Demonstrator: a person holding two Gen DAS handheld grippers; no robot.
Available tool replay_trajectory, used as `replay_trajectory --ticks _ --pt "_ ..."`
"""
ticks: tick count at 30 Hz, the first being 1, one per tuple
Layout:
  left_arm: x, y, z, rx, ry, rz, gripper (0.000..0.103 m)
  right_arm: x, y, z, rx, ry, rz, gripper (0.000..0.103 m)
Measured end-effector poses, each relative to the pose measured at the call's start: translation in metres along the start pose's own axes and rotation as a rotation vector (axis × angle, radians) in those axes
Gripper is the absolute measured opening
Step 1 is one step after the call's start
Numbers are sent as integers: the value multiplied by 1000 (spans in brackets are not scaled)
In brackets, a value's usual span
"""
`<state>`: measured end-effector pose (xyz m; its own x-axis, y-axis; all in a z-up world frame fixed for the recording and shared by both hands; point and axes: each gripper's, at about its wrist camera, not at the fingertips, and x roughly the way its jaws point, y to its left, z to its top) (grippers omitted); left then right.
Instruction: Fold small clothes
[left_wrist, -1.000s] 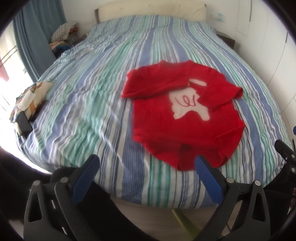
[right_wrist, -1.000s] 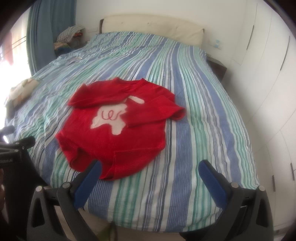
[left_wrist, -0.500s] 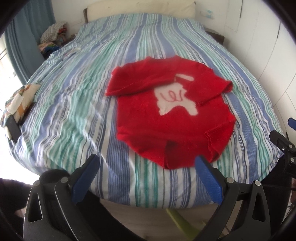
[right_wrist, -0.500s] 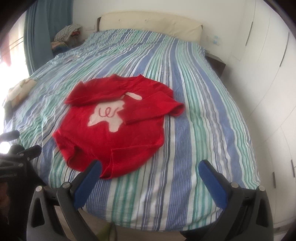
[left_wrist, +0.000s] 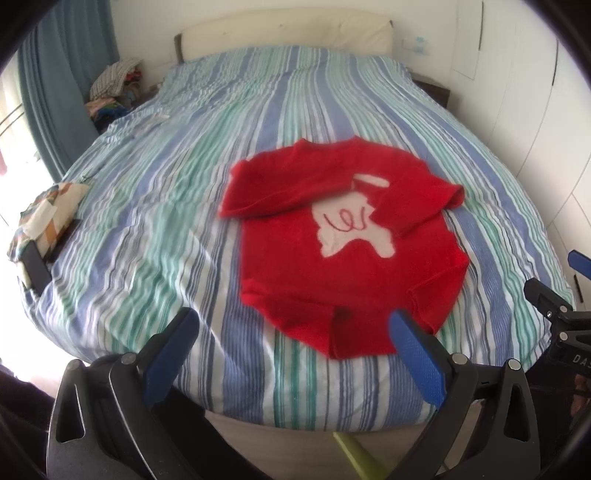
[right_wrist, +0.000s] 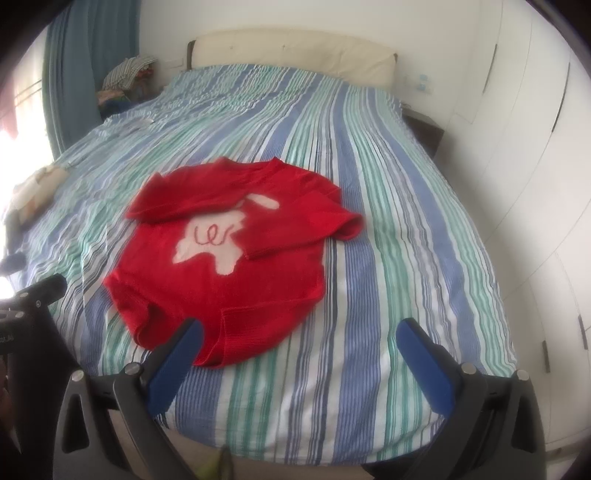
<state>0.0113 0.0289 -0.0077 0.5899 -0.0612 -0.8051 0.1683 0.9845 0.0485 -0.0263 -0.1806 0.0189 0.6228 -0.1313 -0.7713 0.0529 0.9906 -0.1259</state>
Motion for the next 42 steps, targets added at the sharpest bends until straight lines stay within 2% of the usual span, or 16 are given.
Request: replay_trajectory --ticks 4,9,12,13,15,17,20,23,24,26,27,29,32,35,38,42 --pt "64 -7 -16 58 95 -12 102 26 1 -3 -80 6 34 103" --pt "125 -25 -28 138 153 4 99 109 1 -14 -176 186 122 102" --pt "145 -39 -31 190 189 6 57 144 9 -20 -143 257 227 101" --pt "151 -40 -33 195 212 14 26 153 15 -21 -139 264 263 100" --pt "146 -30 -34 150 212 -5 13 172 29 -28 -155 275 304 88" --pt "129 -9 -37 98 223 -27 7 183 32 -38 -144 300 302 41" --pt "96 28 -52 12 254 -65 7 165 3 -50 -50 309 287 18" --pt "79 47 -71 -10 304 -41 19 138 -29 -78 21 367 268 18" --pt "76 53 -74 -31 305 -43 29 133 -37 -88 41 406 272 18" --pt "72 64 -73 -94 267 -51 80 126 -50 -105 87 440 271 29" --pt "72 68 -71 -120 235 -46 86 123 -57 -109 124 433 285 36" --pt "82 71 -64 -152 220 -44 87 118 -69 -110 202 377 329 67" --pt "112 71 -60 -199 279 -38 86 126 -84 -100 351 294 455 68" --pt "123 73 -65 -251 329 -111 83 160 -83 -97 441 318 567 68" --pt "97 94 -69 -377 254 -260 89 182 -70 -97 445 366 615 68" --pt "77 108 -73 -408 209 -319 92 170 -69 -91 443 330 648 68"
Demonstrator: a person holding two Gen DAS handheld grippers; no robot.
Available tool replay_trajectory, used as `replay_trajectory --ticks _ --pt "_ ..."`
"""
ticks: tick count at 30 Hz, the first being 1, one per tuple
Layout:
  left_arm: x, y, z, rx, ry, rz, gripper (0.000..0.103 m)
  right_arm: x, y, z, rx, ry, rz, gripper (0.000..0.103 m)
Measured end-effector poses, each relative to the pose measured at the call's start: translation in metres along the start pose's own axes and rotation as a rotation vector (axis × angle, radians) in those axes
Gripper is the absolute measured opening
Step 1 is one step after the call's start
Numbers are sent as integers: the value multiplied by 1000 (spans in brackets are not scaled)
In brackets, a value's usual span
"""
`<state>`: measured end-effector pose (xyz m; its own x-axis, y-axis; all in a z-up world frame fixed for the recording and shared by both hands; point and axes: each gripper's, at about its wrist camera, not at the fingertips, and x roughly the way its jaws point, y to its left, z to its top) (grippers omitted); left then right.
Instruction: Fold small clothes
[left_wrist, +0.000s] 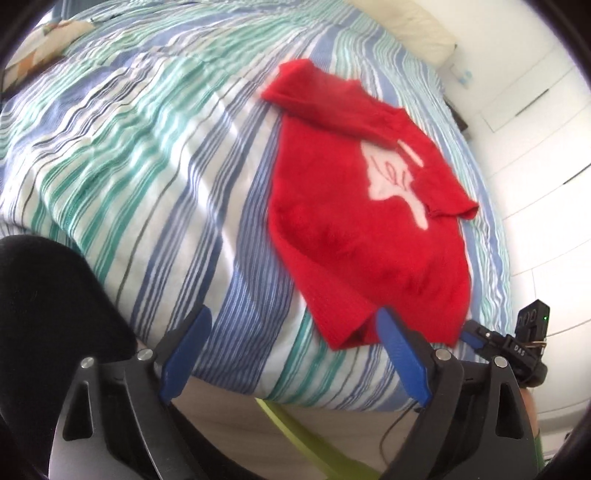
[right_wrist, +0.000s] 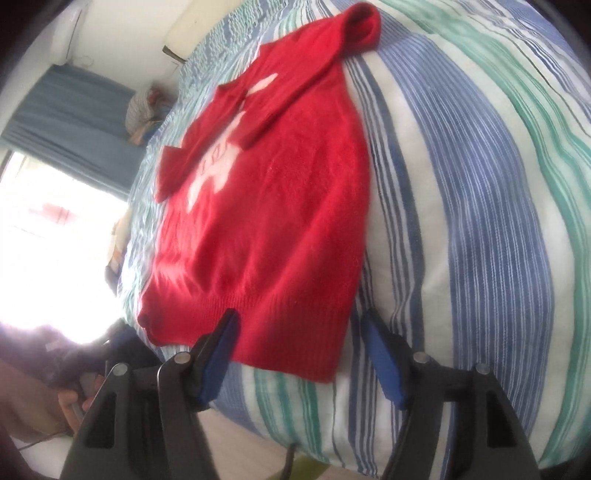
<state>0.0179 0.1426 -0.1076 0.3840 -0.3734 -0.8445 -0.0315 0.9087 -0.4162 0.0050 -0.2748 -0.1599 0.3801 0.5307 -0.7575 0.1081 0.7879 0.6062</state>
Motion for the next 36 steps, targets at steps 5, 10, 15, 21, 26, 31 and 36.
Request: replay_trajectory --ticks 5,10,15,21,26,31,36 --pt "45 -20 13 66 83 100 69 -1 -6 -1 -9 12 4 68" --pt "64 -27 9 89 179 177 3 21 1 4 -53 63 29 24" --pt "39 -33 -1 221 142 289 2 -5 14 2 -120 65 -133 7" --pt "91 -32 -11 296 186 441 2 27 3 -14 -127 140 -246 7" --pt "96 -35 -11 304 174 461 5 32 2 -16 -117 97 -262 7" --pt "64 -34 -16 312 145 492 67 24 7 -19 -135 96 -237 29" --pt "-1 -23 -8 239 -18 465 74 -33 23 4 -296 87 -328 56"
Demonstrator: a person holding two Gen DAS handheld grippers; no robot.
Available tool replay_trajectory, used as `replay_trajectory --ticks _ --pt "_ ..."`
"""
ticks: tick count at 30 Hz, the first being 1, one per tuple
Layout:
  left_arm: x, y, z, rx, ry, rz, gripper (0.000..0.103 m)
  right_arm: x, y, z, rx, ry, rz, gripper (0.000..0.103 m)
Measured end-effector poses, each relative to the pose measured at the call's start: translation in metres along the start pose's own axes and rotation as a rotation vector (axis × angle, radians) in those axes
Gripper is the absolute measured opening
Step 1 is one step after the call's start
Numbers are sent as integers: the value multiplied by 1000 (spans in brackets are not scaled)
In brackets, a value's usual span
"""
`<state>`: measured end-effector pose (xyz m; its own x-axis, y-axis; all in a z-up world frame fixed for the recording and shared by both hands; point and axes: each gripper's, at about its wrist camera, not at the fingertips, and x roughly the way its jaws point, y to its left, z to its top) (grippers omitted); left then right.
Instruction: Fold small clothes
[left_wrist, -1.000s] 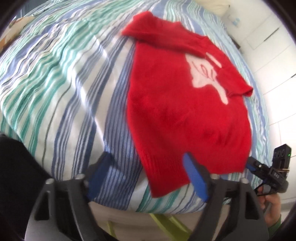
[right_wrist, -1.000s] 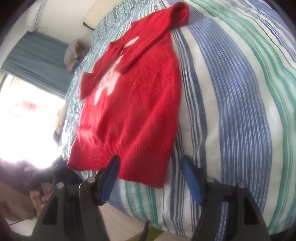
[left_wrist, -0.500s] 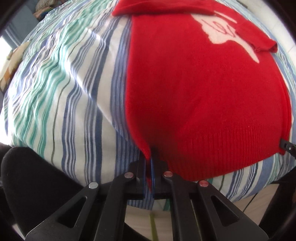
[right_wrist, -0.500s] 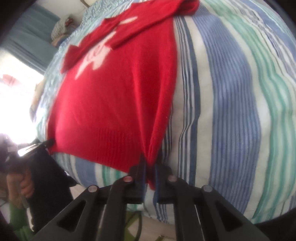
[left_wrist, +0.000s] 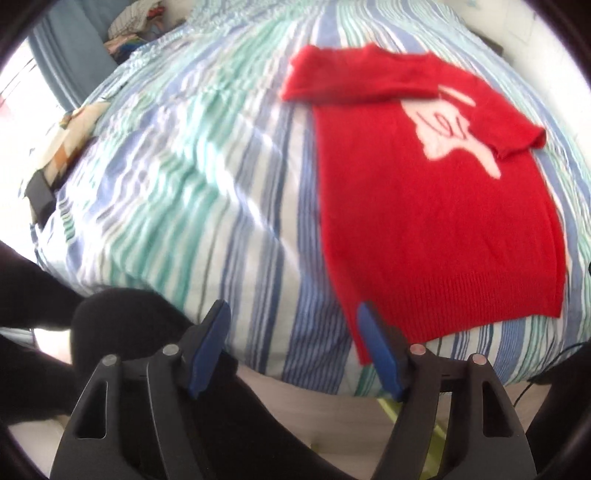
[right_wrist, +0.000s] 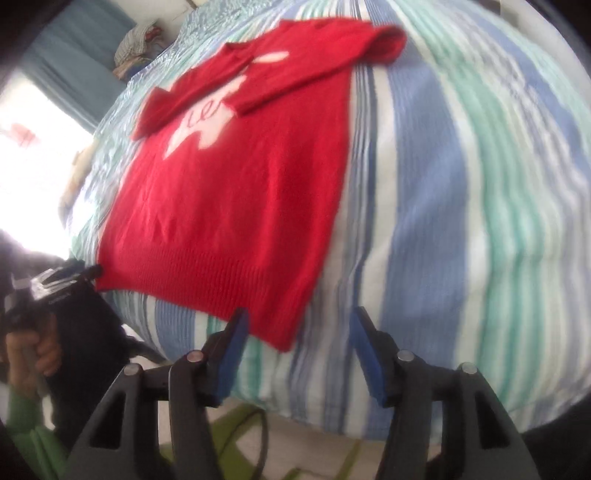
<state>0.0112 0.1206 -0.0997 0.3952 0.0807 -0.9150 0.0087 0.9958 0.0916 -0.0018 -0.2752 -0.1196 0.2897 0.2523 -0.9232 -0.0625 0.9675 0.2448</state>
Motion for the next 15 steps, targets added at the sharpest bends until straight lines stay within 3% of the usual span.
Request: replay_trajectory --ticks 2,4,7,10,13,15 --pt "-11 13 6 -59 -37 -11 75 -30 4 27 -155 -80 -151 62" --pt "-19 16 16 -114 -67 -35 75 -45 16 60 -311 -151 -211 69" --pt "-23 18 24 -167 -69 -70 75 -27 46 106 -546 -173 -132 74" --pt "-34 10 27 -193 -75 -96 75 27 78 140 -703 -153 -65 74" --pt "-29 11 21 -194 -53 -68 75 98 94 161 -746 -99 -119 73" --pt "-24 17 17 -198 -29 -48 75 124 84 170 -668 -50 -86 56"
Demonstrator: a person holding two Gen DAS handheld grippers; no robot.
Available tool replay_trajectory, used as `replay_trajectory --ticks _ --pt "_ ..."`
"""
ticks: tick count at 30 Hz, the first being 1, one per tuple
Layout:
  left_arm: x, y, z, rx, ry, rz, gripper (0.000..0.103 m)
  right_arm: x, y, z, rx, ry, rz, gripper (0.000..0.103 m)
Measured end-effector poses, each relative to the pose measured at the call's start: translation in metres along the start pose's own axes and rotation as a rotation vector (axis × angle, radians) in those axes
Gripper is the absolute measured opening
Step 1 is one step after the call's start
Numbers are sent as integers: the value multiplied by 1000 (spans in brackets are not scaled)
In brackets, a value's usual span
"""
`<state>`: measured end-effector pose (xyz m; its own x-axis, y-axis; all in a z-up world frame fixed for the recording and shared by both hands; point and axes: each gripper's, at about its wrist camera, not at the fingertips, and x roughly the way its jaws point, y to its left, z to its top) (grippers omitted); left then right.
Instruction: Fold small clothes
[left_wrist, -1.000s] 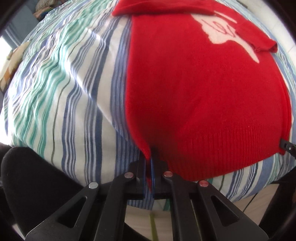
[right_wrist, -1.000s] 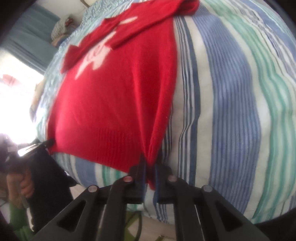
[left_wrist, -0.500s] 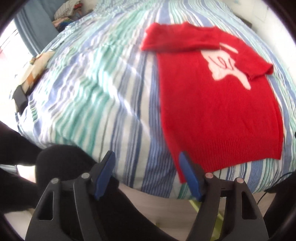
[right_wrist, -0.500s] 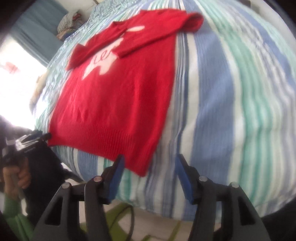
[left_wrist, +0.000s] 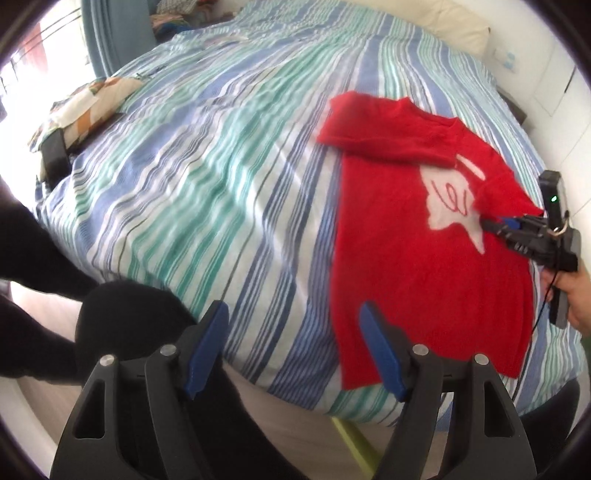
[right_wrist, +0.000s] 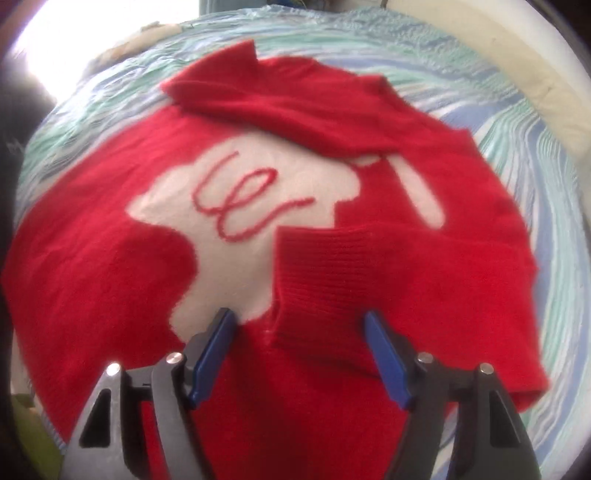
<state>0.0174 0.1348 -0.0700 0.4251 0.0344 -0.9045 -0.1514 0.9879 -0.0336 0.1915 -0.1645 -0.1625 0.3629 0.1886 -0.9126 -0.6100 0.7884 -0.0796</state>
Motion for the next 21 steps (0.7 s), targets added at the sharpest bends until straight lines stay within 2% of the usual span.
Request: replay_trajectory --ticks 1,2,4,6,9,12,14,16,18,21 --pt "1 5 -2 -1 5 8 75 -6 -13 -1 74 -36 4 21" --pt "2 9 -3 0 6 17 75 -18 -30 -5 156 -64 -2 7" --pt "4 14 -5 4 10 31 75 -55 -73 -23 315 -159 -38 7" --pt "7 13 -4 6 18 33 75 -99 -128 -60 505 -247 -88 7" --pt "9 1 0 8 19 10 75 -158 -208 -147 827 -348 -195 7" --pt "8 -22 5 34 20 -34 75 -181 -261 -238 1081 -344 -285 7" --pt "6 -41 8 70 16 -55 75 -180 -275 -281 1197 -335 -275 7" --pt "1 -56 11 105 1 -57 75 -172 -276 -308 1271 -332 -235 7" --pt "-4 -64 13 124 -7 -60 75 -164 -269 -320 1310 -322 -216 7" --pt "-6 -65 13 131 -7 -47 75 -151 -263 -331 1364 -288 -236 6"
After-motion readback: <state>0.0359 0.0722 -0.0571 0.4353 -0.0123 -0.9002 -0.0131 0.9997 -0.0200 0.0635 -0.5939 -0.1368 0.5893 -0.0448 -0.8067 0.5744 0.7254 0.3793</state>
